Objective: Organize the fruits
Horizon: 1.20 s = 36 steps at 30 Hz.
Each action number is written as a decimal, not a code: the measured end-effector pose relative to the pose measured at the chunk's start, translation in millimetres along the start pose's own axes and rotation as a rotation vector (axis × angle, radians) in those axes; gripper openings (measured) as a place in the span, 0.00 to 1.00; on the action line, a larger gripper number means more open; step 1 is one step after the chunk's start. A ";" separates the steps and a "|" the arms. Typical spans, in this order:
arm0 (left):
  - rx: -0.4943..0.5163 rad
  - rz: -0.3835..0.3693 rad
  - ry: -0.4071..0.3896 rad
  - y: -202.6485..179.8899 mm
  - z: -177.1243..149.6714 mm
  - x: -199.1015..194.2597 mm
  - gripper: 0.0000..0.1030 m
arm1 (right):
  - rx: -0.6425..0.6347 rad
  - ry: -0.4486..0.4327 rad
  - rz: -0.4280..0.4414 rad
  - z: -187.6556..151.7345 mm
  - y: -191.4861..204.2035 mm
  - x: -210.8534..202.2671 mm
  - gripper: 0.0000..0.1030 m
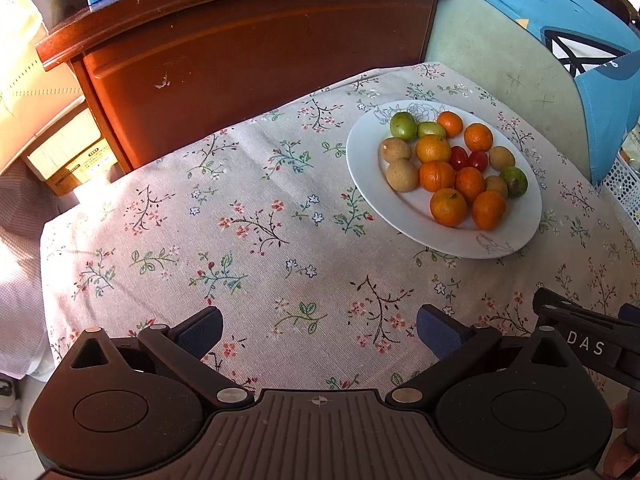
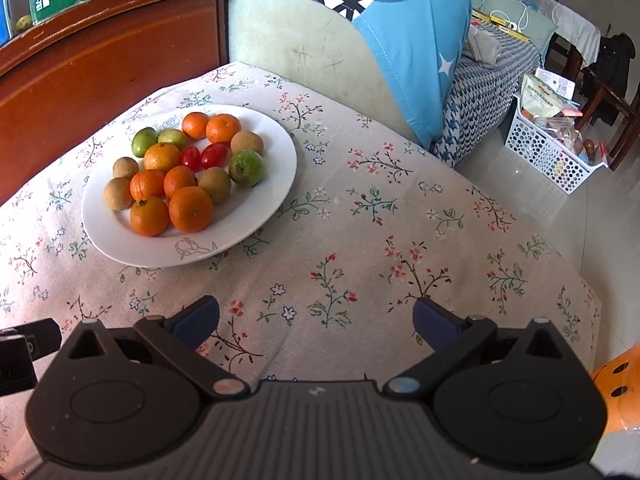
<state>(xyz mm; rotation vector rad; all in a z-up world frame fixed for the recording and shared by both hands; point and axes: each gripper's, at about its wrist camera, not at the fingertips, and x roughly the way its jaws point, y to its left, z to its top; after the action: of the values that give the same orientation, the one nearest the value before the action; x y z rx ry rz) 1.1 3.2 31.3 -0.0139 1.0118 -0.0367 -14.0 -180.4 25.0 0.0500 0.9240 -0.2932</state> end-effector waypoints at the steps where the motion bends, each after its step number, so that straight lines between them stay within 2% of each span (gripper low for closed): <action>1: -0.002 0.000 -0.005 1.2 1.9 -1.5 1.00 | 0.018 0.004 0.007 0.0 -1.6 0.5 0.99; 8: -0.049 -0.002 -0.023 7.8 7.6 -8.7 1.00 | 0.103 0.006 0.033 0.3 -9.3 -0.4 0.99; 23: -0.043 -0.010 -0.015 0.7 12.2 -10.2 1.00 | 0.214 0.093 0.086 -0.4 -20.9 6.7 0.99; 32: -0.024 0.033 -0.025 -4.7 13.8 -10.9 1.00 | 0.150 0.061 0.058 3.6 -14.5 -0.7 0.99; 36: -0.013 0.018 -0.026 -7.5 16.4 -12.8 1.00 | 0.098 0.021 0.048 6.7 -8.9 -6.1 0.99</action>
<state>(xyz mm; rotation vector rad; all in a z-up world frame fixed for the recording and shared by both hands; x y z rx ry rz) 8.1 -3.8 51.1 -0.0170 0.9863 -0.0134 -14.7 -188.7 34.7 0.1656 0.9276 -0.2936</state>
